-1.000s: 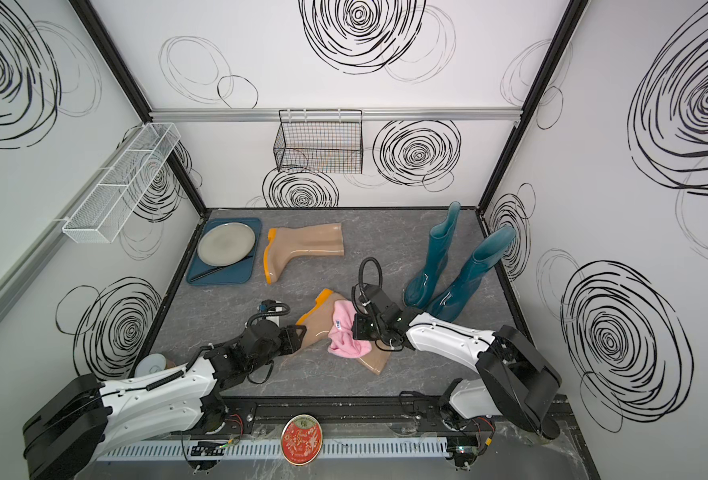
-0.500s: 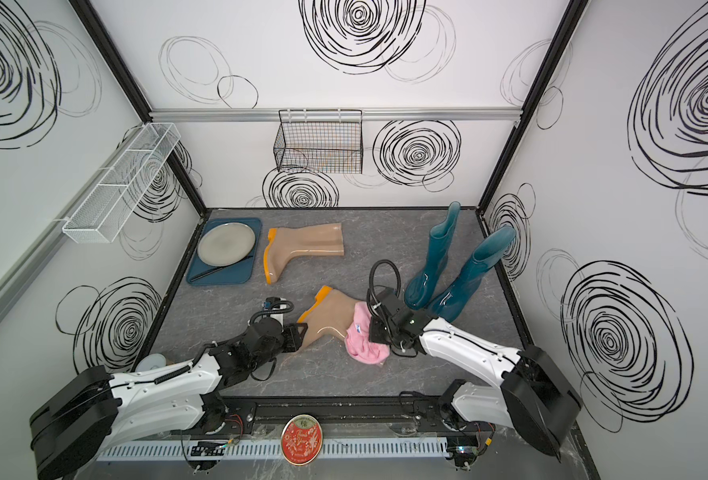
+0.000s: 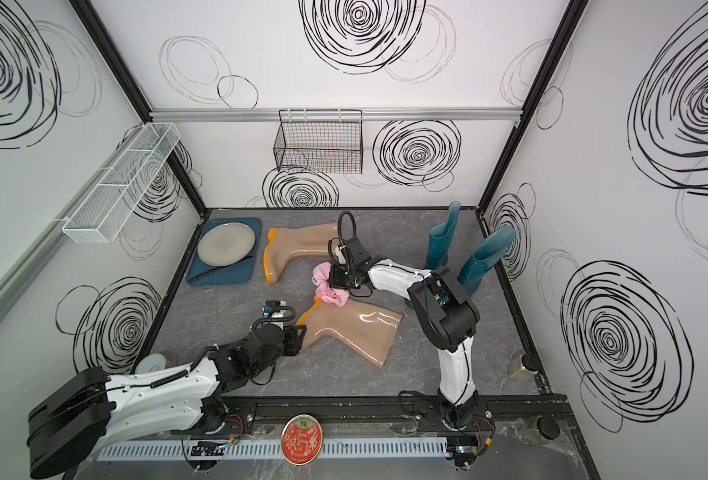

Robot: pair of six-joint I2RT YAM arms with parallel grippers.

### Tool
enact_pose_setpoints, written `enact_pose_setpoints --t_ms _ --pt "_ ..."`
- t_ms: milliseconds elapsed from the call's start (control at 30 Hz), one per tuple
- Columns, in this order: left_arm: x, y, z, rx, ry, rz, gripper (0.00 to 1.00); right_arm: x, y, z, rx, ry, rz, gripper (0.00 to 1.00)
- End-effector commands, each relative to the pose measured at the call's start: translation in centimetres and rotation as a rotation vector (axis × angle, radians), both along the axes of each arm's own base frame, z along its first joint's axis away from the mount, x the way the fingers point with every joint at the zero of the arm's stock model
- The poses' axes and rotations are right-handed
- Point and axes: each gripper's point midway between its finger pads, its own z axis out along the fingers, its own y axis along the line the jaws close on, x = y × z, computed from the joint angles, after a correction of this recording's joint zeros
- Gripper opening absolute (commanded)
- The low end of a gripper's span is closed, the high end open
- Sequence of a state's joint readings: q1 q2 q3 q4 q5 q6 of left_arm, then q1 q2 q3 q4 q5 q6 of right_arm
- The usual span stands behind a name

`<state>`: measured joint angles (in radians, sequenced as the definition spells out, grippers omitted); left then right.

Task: Wipe the rubber boots with a cloth
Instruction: Wipe the dirt off the rubber boot.

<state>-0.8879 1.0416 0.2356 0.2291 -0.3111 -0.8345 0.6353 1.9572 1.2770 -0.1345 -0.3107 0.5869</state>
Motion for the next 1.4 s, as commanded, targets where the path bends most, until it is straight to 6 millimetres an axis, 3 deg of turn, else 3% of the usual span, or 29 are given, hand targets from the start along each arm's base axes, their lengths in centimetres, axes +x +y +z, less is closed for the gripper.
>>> enact_pose_setpoints --t_ms 0,100,167,300,367,467,567,633,733,867,967,1067,1133,1233,1367 --pt "-2.6 3.3 -5.0 0.168 0.138 0.014 0.42 0.4 -5.8 -3.4 -0.139 0.066 -0.143 0.00" --pt "-2.6 3.2 -5.0 0.156 0.140 0.017 0.42 0.5 -10.9 -3.1 -0.314 0.001 -0.278 0.00" --pt "-2.6 3.1 -5.1 0.158 0.145 0.021 0.42 -0.5 -11.6 -1.6 -0.357 -0.057 -0.279 0.00" --pt "-2.3 2.7 -5.1 0.156 0.149 0.023 0.44 -5.0 -7.9 1.7 -0.382 -0.187 -0.128 0.00" --pt "-2.1 2.4 -5.1 0.155 0.151 0.020 0.45 -7.6 -6.3 2.5 -0.370 -0.204 -0.086 0.00" --pt "-2.0 2.0 -5.1 0.150 0.152 0.013 0.45 -10.9 -5.1 1.9 -0.350 -0.191 -0.052 0.00" --pt "-1.9 1.6 -5.2 0.148 0.155 0.005 0.45 -14.1 -4.9 -1.0 -0.349 -0.105 0.005 0.00" --pt "-1.8 1.6 -5.3 0.156 0.157 0.000 0.45 -15.6 -6.9 -3.4 -0.409 -0.020 -0.025 0.00" --pt "-1.9 1.5 -5.3 0.156 0.159 -0.005 0.46 -17.8 -12.1 -5.4 -0.540 0.069 -0.123 0.00" --pt "-1.9 1.6 -5.4 0.155 0.157 -0.006 0.47 -21.4 -18.9 -5.6 -0.693 0.160 -0.258 0.00" --pt "-1.9 2.0 -5.4 0.163 0.158 -0.004 0.47 -23.2 -21.8 -4.6 -0.713 0.179 -0.334 0.00" --pt "-2.0 2.4 -5.6 0.170 0.164 -0.002 0.48 -23.6 -22.5 -4.2 -0.662 0.164 -0.343 0.00" --pt "-2.1 2.6 -5.7 0.171 0.167 -0.001 0.48 -22.5 -21.1 -4.3 -0.577 0.104 -0.313 0.00" --pt "-2.1 2.5 -5.7 0.178 0.171 -0.008 0.48 -18.9 -17.5 -2.8 -0.392 0.029 -0.260 0.00" --pt "-2.2 2.6 -5.4 0.188 0.166 -0.008 0.49 -13.4 -12.5 1.4 -0.224 -0.070 -0.189 0.00"
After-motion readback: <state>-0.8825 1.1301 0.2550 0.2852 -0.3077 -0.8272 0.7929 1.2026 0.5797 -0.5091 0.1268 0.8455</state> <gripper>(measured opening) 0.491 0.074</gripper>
